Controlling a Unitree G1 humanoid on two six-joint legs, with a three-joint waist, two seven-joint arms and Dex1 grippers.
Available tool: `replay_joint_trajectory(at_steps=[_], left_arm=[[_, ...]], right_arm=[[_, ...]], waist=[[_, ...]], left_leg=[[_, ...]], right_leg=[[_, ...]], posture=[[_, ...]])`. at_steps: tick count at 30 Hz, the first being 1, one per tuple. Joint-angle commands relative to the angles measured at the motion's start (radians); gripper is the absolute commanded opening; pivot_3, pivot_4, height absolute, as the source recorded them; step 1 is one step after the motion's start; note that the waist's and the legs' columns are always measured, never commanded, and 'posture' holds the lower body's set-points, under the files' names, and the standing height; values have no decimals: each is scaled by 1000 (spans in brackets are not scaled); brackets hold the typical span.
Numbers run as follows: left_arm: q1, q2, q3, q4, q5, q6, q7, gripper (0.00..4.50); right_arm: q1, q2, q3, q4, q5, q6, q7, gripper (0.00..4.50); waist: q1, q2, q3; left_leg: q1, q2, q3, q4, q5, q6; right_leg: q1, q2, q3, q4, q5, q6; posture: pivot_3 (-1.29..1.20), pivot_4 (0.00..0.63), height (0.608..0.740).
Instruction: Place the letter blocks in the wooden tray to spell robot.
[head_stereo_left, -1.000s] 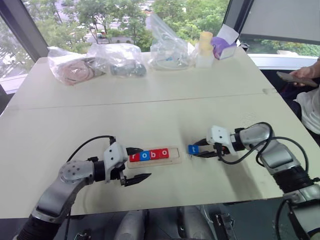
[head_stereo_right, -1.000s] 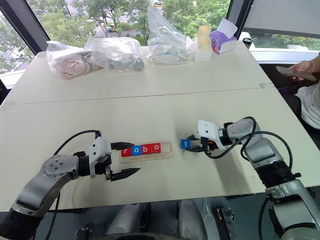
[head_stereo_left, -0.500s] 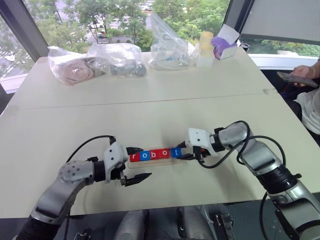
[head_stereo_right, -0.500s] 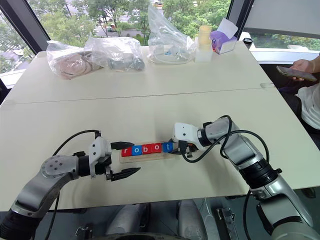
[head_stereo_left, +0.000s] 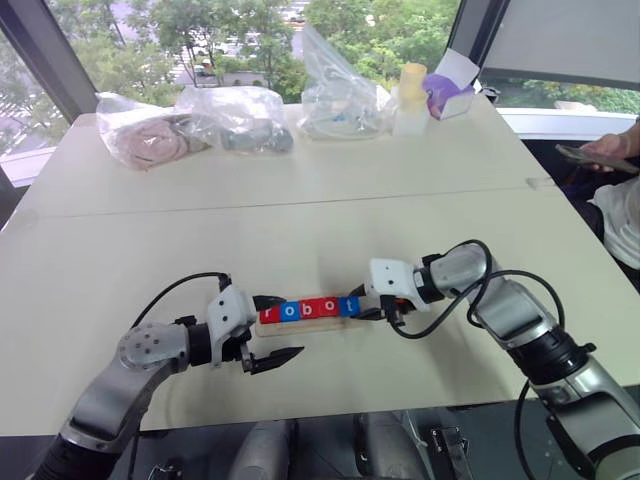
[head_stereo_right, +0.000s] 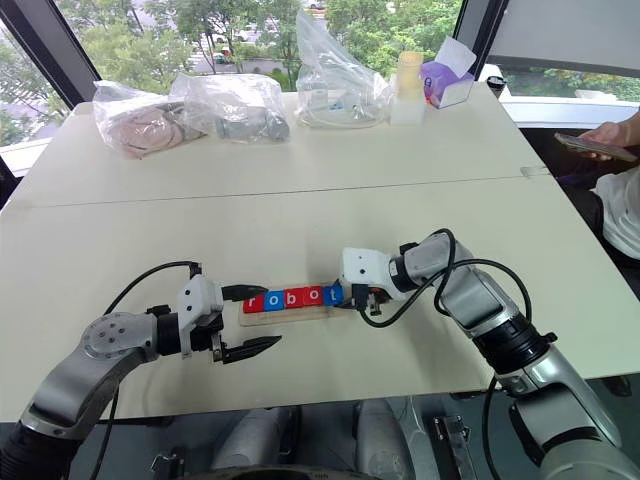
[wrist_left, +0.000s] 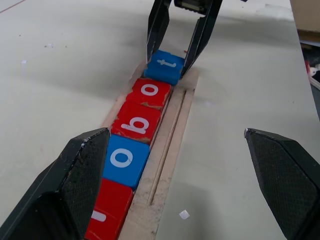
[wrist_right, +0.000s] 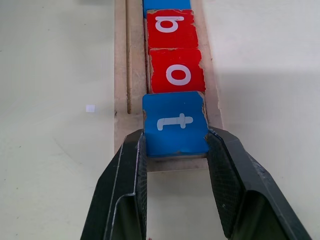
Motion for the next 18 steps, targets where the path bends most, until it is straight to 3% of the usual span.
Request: replay_joint_trajectory(at_steps=[1,5,13,18], left_arm=[[7,4,21,-34,-8,-5,7,4500],[5,2,20,-30,-7,-6,9,4500],[6,1,20,-28,-8,-1,14,4500],[27,29,53,-43,-30,21,4,4500]], right_arm=[[-22,11,-7,-5,-1,-10,-2,2530],[-26,14,-10,-10,1,-4,-1,4476],[-40,-13,-91,-42,39,49,-23,4476],[46,-100,-200,-196,132,167,-5,4476]], waist=[[0,0,0],[0,0,0],[1,0,0],[4,0,0]], left_leg=[[0,0,0,0,0,0],[0,0,0,0,0,0],[0,0,0,0,0,0],[0,0,0,0,0,0]], right_leg=[[0,0,0,0,0,0],[0,0,0,0,0,0],[0,0,0,0,0,0],[0,0,0,0,0,0]], posture=[[0,150,740],[0,150,740],[0,150,740],[0,150,740]])
